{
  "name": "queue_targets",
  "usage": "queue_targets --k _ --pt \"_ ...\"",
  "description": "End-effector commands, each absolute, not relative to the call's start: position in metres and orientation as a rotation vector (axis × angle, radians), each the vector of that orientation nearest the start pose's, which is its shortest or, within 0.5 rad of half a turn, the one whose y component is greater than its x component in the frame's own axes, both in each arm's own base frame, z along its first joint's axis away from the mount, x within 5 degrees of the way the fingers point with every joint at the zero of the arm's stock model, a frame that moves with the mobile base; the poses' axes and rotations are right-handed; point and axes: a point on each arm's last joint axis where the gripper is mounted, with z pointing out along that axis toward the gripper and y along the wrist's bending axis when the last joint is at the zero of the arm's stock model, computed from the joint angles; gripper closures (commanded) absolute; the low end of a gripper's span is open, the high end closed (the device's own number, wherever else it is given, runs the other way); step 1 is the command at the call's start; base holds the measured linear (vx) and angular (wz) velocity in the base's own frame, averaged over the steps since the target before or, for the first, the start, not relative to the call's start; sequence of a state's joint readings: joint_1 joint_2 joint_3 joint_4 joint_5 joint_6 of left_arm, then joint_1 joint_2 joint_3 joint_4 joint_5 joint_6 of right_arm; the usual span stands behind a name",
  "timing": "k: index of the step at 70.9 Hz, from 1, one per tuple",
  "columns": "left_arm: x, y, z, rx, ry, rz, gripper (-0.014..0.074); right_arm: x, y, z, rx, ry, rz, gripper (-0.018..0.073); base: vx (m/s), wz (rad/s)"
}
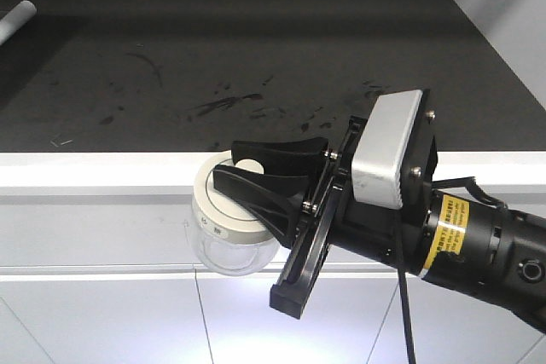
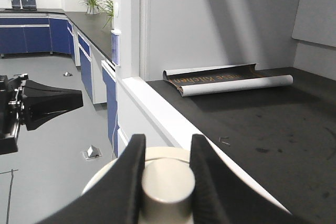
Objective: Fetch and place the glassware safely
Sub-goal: 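Lift the jar with the right gripper and pull it out toward the robot, then hold the jar in the right gripper while the base drives to another counter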
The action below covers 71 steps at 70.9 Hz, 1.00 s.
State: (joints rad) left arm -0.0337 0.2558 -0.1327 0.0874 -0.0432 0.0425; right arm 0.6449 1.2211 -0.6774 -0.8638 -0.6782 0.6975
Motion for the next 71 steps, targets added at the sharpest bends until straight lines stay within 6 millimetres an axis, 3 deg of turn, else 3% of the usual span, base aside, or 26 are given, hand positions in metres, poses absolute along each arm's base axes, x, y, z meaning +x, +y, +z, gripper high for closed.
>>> queue_targets --k 1,51,71 --pt "0.0792 -0.0036 0.2600 0.118 1.472 0.058 0.0603 0.1707 0.1861 0.3371 -0.863 1.206 0.922 0.0563 0.00 0.00" --pt "0.0792 -0.0036 0.2600 0.118 1.472 0.058 0.0603 0.1707 0.1861 0.3371 -0.863 1.206 0.922 0.0563 0.00 0.01" --pt "0.0792 -0.0036 0.2600 0.118 1.472 0.058 0.0603 0.1707 0.1861 0.3371 -0.863 1.206 0.922 0.0563 -0.02 0.34"
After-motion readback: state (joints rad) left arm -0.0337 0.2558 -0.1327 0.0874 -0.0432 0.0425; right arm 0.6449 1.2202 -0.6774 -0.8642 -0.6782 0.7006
